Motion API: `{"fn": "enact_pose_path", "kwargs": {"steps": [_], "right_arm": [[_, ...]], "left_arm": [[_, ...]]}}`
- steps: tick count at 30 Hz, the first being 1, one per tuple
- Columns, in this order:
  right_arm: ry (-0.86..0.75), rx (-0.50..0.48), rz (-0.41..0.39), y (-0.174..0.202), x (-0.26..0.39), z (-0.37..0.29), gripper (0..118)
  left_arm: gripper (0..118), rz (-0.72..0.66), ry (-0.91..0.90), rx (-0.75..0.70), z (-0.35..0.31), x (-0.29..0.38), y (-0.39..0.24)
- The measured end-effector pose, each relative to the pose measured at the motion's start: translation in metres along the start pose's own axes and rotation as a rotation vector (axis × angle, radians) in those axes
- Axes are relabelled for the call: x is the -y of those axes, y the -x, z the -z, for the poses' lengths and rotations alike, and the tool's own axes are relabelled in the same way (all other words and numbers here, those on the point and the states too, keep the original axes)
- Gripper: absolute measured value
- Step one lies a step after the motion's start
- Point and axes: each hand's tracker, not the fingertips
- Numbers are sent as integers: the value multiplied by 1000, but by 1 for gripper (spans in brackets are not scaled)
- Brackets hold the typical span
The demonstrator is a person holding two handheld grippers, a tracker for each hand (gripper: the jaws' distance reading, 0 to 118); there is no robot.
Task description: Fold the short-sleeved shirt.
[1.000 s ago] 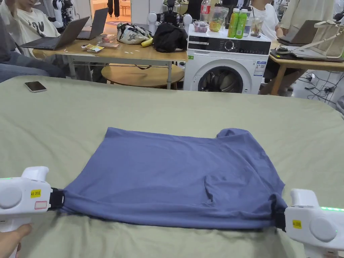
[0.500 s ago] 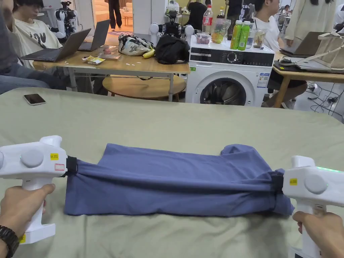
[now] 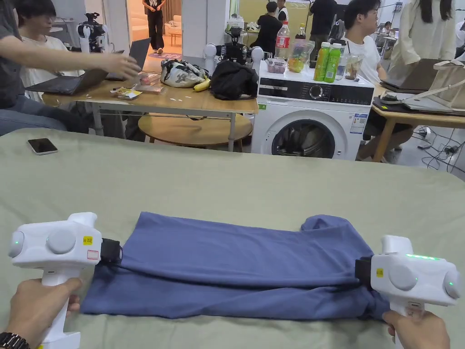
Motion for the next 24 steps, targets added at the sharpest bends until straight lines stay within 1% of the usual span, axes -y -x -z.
{"fn": "enact_pose_path", "kwargs": {"steps": [1,5,6,7,8,9,10,11,12,13,15,18,22,24], "right_arm": [[-33,-3,-2,2,1,-8,60],[-135,-34,-18,20,10,-41,60],[-167,-28,-25,27,15,-49,60],[-199,-33,-34,32,21,-59,54],[-238,-39,-41,40,25,-67,39],[-254,-43,-50,44,29,-73,17],[-262,-40,-55,50,34,-79,0],[-281,-34,-57,55,40,-85,0],[-291,-47,-56,58,42,-88,0],[-308,-67,-53,61,46,-92,0],[-310,-62,-63,67,51,-98,0],[-298,-76,-57,70,57,-100,0],[-268,-70,-54,67,61,-98,0],[-245,-64,-55,62,63,-94,0]], "left_arm": [[52,12,-36,17,-6,1,-2],[52,46,-147,30,-33,17,-16],[52,56,-179,39,-42,25,-20],[51,68,-229,30,-49,33,-26],[46,93,-263,25,-57,41,-30],[33,109,-299,9,-61,47,-32],[6,133,-316,-15,-66,54,-37],[0,152,-321,-33,-70,61,-41],[0,149,-340,-61,-75,67,-43],[0,143,-331,-29,-72,72,-36],[0,134,-311,-15,-75,76,-35],[0,132,-259,-53,-74,77,-24],[0,19,-128,-52,-58,59,7],[0,-35,-25,-27,-44,47,24]]}}
